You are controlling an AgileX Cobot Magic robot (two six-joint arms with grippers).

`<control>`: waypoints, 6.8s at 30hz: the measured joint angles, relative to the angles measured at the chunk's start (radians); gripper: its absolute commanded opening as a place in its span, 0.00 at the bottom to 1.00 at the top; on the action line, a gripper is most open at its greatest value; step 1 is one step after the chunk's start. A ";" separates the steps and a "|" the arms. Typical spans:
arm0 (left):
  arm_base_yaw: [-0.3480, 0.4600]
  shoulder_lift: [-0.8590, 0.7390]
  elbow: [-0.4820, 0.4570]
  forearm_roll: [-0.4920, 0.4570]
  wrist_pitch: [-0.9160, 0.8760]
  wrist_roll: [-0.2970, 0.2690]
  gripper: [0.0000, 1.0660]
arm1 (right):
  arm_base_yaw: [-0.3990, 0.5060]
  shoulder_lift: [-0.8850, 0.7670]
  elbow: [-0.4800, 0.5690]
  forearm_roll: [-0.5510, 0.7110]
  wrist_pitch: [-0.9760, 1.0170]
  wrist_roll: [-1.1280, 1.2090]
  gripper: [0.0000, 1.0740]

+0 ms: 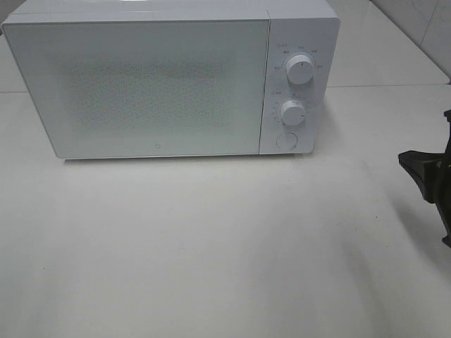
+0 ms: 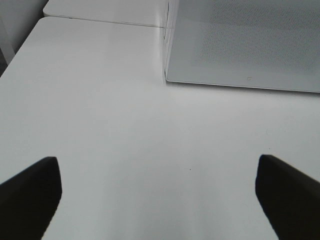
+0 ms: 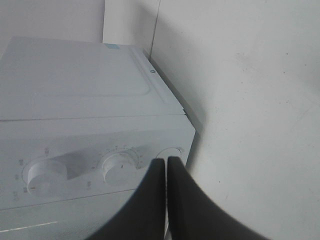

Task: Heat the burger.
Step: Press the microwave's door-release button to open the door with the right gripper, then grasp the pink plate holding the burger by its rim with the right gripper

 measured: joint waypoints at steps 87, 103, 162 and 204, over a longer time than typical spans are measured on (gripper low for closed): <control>0.000 0.000 0.000 0.000 0.000 0.000 0.92 | 0.487 0.600 -0.690 0.738 0.108 -0.035 0.00; 0.000 0.000 0.000 0.000 0.000 0.000 0.92 | 0.501 0.630 -0.703 0.776 0.041 -0.071 0.00; 0.000 0.000 0.000 0.000 0.000 0.000 0.92 | 0.522 0.501 -0.539 0.657 0.059 -0.132 0.00; 0.000 0.000 0.000 0.000 0.000 0.000 0.92 | 0.521 -0.156 -0.429 0.592 1.021 -1.614 0.03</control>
